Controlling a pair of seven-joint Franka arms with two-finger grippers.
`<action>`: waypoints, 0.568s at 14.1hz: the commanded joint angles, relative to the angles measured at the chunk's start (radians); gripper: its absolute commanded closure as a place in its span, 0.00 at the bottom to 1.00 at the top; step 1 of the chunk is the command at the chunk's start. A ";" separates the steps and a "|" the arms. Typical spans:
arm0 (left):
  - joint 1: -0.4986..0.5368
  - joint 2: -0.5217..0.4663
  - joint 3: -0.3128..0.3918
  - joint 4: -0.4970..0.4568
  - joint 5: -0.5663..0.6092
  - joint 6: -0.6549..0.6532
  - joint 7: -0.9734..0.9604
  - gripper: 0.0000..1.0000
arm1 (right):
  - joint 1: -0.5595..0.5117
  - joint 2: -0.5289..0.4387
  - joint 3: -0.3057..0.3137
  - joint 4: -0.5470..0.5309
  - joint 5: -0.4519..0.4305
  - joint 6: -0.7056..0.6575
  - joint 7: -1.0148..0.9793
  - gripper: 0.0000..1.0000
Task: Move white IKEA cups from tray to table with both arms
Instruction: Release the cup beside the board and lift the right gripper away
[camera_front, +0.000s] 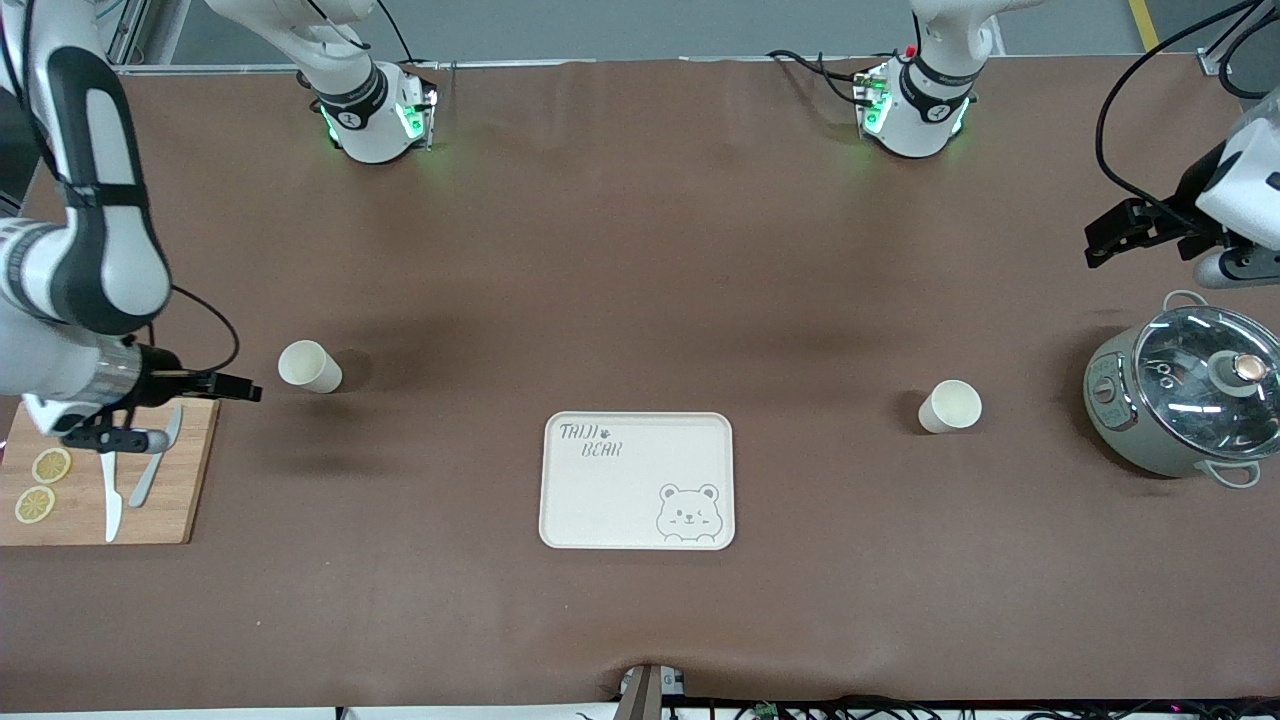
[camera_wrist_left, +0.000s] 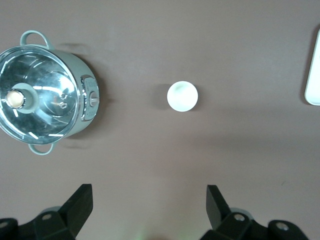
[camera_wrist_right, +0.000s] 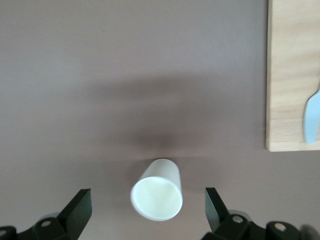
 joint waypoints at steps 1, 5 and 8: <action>0.015 -0.086 -0.001 -0.086 -0.054 0.038 0.026 0.00 | 0.013 0.039 0.008 0.220 -0.008 -0.165 -0.004 0.00; 0.020 -0.118 0.007 -0.072 -0.086 0.003 0.126 0.00 | 0.017 -0.020 0.006 0.306 -0.002 -0.300 0.012 0.00; 0.020 -0.115 0.016 -0.051 -0.119 -0.026 0.132 0.00 | 0.021 -0.131 0.005 0.293 -0.016 -0.404 0.033 0.00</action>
